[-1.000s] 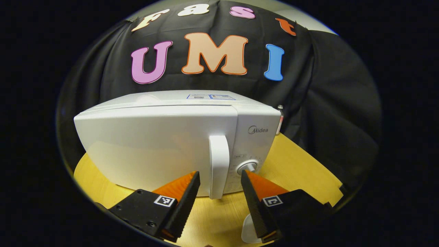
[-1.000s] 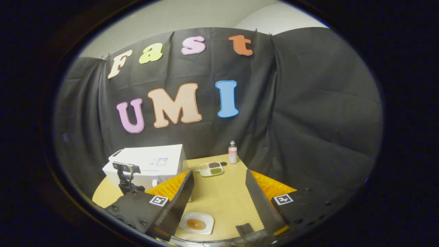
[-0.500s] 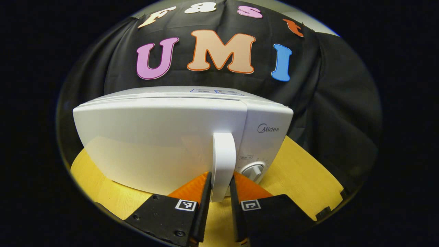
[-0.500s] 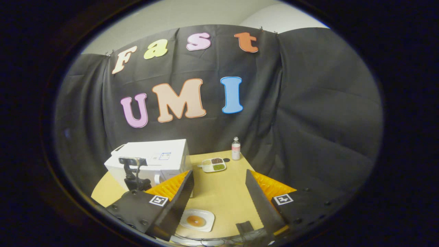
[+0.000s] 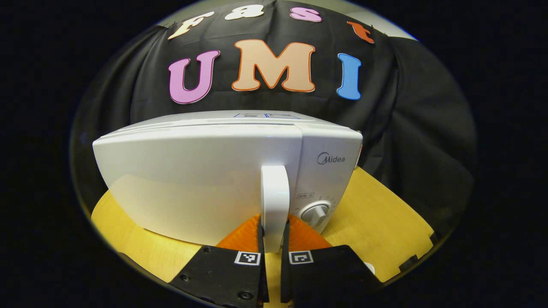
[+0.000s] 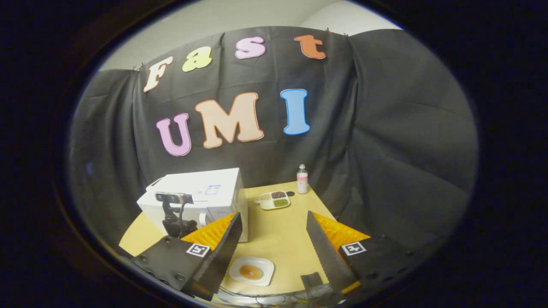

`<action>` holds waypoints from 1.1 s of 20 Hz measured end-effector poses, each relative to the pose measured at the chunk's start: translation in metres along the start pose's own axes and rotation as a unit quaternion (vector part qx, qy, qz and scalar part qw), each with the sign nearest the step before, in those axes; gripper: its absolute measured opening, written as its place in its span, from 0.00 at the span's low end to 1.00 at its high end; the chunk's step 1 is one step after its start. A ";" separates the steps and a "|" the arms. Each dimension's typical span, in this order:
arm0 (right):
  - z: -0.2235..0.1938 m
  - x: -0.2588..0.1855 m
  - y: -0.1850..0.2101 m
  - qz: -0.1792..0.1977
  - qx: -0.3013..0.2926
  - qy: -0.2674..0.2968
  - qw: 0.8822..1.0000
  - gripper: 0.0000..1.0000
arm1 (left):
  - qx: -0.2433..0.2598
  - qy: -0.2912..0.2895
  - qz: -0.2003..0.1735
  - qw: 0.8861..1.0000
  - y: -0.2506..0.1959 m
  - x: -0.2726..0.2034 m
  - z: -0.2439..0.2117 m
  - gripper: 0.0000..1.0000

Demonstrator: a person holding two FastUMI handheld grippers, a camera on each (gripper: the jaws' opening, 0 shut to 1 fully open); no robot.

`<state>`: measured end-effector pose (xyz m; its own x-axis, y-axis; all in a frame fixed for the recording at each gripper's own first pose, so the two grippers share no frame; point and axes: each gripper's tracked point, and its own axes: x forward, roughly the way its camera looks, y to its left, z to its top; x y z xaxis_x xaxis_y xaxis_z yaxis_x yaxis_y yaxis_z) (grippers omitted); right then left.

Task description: Open the microwave oven with the left hand, put the food in, and close the microwave oven.

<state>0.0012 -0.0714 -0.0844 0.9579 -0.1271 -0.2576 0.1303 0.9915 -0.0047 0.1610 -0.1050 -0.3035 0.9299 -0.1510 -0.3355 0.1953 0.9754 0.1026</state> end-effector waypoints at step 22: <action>-0.039 0.018 0.032 0.091 -0.016 0.047 0.995 0.92 | -0.020 0.038 0.049 0.998 0.038 -0.144 -0.055 0.09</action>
<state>0.0130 -0.0406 -0.1269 0.9366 0.0557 -0.3458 -0.0524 0.9984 0.0189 0.0171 -0.0376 -0.3029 0.9177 -0.0427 -0.3950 0.0898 0.9908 0.1016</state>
